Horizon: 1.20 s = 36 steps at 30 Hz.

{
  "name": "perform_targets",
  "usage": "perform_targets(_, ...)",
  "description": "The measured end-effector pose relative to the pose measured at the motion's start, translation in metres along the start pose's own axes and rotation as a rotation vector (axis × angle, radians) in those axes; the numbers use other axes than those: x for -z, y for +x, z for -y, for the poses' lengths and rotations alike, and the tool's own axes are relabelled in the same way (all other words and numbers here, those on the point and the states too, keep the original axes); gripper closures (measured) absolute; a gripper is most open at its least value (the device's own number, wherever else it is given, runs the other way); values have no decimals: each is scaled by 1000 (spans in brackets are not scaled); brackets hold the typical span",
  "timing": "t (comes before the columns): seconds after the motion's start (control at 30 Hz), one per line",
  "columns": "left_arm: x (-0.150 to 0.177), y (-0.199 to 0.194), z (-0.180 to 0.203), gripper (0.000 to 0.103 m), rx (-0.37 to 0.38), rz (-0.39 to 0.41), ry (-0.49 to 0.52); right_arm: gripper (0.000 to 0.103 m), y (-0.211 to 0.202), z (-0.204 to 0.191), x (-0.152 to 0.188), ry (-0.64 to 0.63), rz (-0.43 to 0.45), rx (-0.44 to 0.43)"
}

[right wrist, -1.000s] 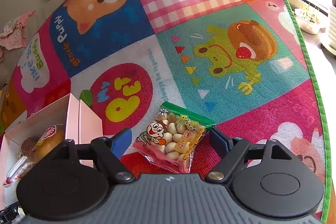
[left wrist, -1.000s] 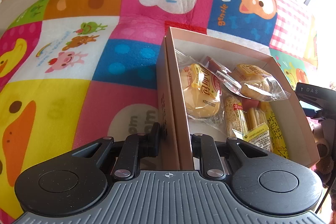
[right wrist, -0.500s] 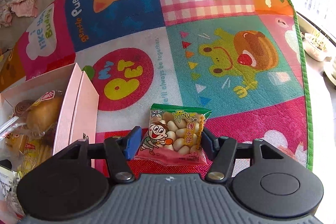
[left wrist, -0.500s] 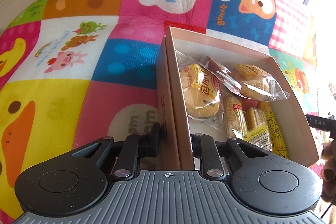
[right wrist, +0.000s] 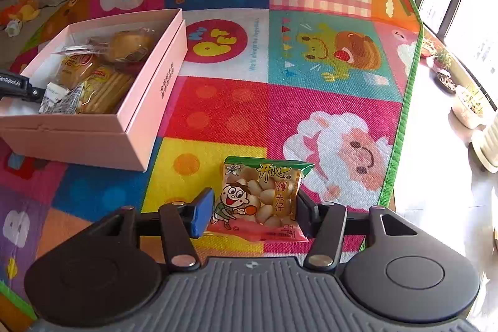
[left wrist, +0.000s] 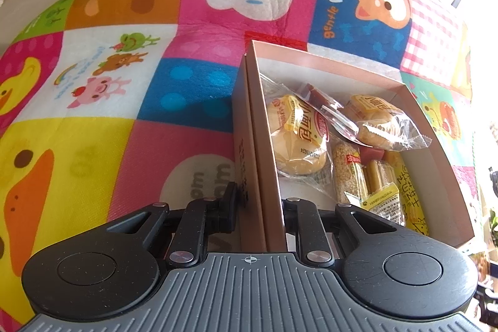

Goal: Organize objects
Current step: 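Close the right tool on the peanut snack bag and lift it, then carry the snack bag into the pink box and open the right tool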

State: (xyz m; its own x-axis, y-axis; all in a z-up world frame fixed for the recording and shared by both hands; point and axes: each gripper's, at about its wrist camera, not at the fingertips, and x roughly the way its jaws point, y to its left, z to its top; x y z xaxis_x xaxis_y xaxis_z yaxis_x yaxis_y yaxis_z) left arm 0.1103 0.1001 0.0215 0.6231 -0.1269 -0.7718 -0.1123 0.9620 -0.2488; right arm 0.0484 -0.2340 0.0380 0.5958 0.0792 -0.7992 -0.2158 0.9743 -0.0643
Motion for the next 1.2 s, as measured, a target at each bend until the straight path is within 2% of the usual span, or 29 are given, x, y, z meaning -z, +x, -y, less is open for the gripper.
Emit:
perform_targets(0.1, 1, 0, 2, 83, -9, 3, 11, 49, -19, -13, 14, -33, -12, -37)
perform_targets(0.2, 1, 0, 2, 83, -11, 5, 19, 49, -40, -25, 18, -61, 13, -82)
perform_targets(0.4, 3, -1, 2, 83, -7, 14, 31, 49, -80, -40, -17, -55, 142, -176)
perform_targets(0.47, 2, -1, 1, 83, -3, 15, 30, 49, -82, -47, -30, -71, 181, -181)
perform_targets(0.6, 3, -1, 0, 82, 3, 18, 36, 49, -71, -61, -58, -78, 233, -184)
perform_targets(0.77, 3, 0, -1, 82, 14, 18, 36, 49, -38, -76, -85, -47, 241, -202)
perform_targets(0.97, 4, -1, -1, 81, 15, 23, 37, 48, -7, -98, -94, -71, 244, -202)
perform_targets(1.03, 4, -1, -1, 81, 17, 24, 37, 46, -1, -100, -96, -83, 251, -215)
perform_targets(1.2, 4, -1, -1, 81, 22, 23, 39, 29, 4, -98, -91, -86, 225, -244)
